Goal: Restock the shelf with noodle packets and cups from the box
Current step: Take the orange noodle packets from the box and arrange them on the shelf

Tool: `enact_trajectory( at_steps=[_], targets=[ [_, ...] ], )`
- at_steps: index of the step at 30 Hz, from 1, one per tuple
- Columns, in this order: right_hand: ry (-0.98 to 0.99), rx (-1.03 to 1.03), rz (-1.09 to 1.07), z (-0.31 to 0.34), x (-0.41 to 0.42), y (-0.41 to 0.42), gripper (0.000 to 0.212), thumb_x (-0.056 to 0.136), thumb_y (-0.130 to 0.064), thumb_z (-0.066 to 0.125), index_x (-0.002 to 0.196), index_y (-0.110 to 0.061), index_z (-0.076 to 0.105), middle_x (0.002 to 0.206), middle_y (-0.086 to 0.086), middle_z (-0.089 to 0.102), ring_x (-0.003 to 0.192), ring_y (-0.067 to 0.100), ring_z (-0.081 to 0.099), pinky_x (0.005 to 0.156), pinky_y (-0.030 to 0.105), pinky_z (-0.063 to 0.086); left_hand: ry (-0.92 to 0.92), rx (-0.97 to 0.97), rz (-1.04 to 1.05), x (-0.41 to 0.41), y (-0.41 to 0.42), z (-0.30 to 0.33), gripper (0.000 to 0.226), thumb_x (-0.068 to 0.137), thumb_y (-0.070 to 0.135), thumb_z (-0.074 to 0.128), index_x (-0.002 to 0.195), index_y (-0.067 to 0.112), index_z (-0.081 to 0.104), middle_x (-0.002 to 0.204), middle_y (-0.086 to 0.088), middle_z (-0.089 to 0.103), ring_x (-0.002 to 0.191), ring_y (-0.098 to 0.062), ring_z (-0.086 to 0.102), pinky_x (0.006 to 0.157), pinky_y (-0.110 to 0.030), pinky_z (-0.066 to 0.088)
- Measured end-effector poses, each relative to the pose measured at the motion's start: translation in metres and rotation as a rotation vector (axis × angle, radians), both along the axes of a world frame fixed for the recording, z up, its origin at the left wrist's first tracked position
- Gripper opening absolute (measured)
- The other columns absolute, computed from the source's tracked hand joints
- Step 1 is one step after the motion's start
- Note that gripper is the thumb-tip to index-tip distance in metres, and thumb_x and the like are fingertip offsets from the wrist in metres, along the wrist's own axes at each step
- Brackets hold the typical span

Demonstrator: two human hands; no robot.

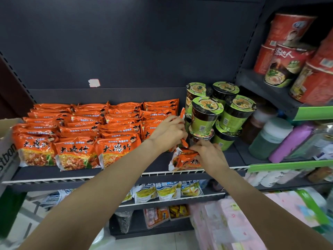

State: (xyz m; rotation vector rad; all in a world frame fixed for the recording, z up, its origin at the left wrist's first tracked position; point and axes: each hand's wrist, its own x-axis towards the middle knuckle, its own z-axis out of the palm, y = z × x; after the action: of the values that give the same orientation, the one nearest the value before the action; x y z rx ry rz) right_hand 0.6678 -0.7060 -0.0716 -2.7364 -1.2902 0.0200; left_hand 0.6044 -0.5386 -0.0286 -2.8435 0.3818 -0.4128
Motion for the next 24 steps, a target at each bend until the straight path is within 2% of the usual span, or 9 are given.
enact_trajectory(
  at_steps=[2, 5, 10, 13, 14, 18, 22, 24],
  targets=[
    [-0.002, -0.006, 0.002, 0.001, 0.000, 0.000, 0.043, 0.092, -0.017, 0.054, 0.130, -0.034, 0.052, 0.129, -0.003, 0.048, 0.125, 0.017, 0.040, 0.105, 0.037, 0.028, -0.012, 0.017, 0.041, 0.000, -0.001, -0.001, 0.014, 0.068, 0.026, 0.078, 0.081, 0.026, 0.072, 0.081, 0.007, 0.068, 0.094, -0.020, 0.061, 0.091, -0.033, 0.032],
    [-0.006, 0.002, 0.000, 0.000, 0.001, -0.001, 0.043, 0.091, -0.016, 0.053, 0.129, -0.036, 0.053, 0.128, -0.004, 0.049, 0.125, 0.017, 0.041, 0.104, 0.037, 0.028, 0.007, 0.072, 0.107, 0.000, -0.004, -0.001, 0.023, 0.090, 0.032, 0.055, 0.106, 0.020, 0.067, 0.099, 0.001, 0.064, 0.102, -0.022, 0.052, 0.091, -0.038, 0.032],
    [-0.003, 0.022, -0.014, -0.001, 0.005, -0.004, 0.042, 0.092, -0.018, 0.056, 0.129, -0.037, 0.054, 0.130, -0.005, 0.049, 0.124, 0.017, 0.043, 0.104, 0.036, 0.026, -0.049, -0.068, 0.125, -0.002, -0.006, -0.007, 0.025, 0.093, 0.033, 0.051, 0.106, 0.022, 0.069, 0.101, 0.003, 0.064, 0.099, -0.020, 0.055, 0.083, -0.034, 0.030],
    [-0.012, 0.013, -0.018, -0.001, 0.006, -0.002, 0.042, 0.092, -0.018, 0.054, 0.130, -0.036, 0.053, 0.130, -0.005, 0.048, 0.124, 0.017, 0.043, 0.104, 0.036, 0.025, 0.013, -0.154, 0.145, 0.001, -0.004, -0.007, 0.028, 0.094, 0.033, 0.049, 0.113, 0.020, 0.065, 0.114, 0.001, 0.060, 0.115, -0.018, 0.048, 0.099, -0.031, 0.028],
    [-0.020, 0.016, -0.019, -0.001, 0.005, -0.001, 0.043, 0.092, -0.016, 0.054, 0.130, -0.037, 0.053, 0.129, -0.005, 0.049, 0.123, 0.016, 0.043, 0.105, 0.036, 0.025, 0.045, -0.182, 0.148, 0.002, -0.003, -0.005, 0.028, 0.095, 0.033, 0.048, 0.114, 0.018, 0.063, 0.116, 0.000, 0.060, 0.115, -0.018, 0.050, 0.101, -0.030, 0.031],
    [-0.052, 0.027, -0.046, -0.004, 0.005, 0.003, 0.047, 0.089, -0.010, 0.055, 0.128, -0.037, 0.054, 0.129, -0.005, 0.050, 0.123, 0.017, 0.043, 0.105, 0.035, 0.025, 0.068, -0.252, 0.187, 0.004, -0.001, -0.003, 0.029, 0.096, 0.033, 0.047, 0.115, 0.017, 0.062, 0.111, -0.002, 0.064, 0.108, -0.021, 0.056, 0.087, -0.037, 0.048],
    [-0.077, 0.024, -0.099, -0.006, 0.002, 0.009, 0.047, 0.090, -0.010, 0.053, 0.128, -0.037, 0.054, 0.128, -0.004, 0.050, 0.124, 0.016, 0.042, 0.107, 0.035, 0.026, 0.013, -0.340, 0.223, 0.007, 0.006, -0.010, 0.030, 0.097, 0.039, 0.044, 0.114, 0.023, 0.062, 0.109, 0.002, 0.063, 0.103, -0.018, 0.058, 0.068, -0.029, 0.044],
    [-0.080, 0.017, -0.106, -0.007, -0.001, 0.014, 0.046, 0.090, -0.010, 0.052, 0.127, -0.037, 0.055, 0.127, -0.004, 0.051, 0.123, 0.016, 0.043, 0.107, 0.035, 0.026, 0.011, -0.410, 0.214, 0.007, 0.014, -0.013, 0.029, 0.096, 0.040, 0.046, 0.110, 0.022, 0.064, 0.106, 0.003, 0.065, 0.100, -0.017, 0.059, 0.067, -0.029, 0.044]
  ],
)
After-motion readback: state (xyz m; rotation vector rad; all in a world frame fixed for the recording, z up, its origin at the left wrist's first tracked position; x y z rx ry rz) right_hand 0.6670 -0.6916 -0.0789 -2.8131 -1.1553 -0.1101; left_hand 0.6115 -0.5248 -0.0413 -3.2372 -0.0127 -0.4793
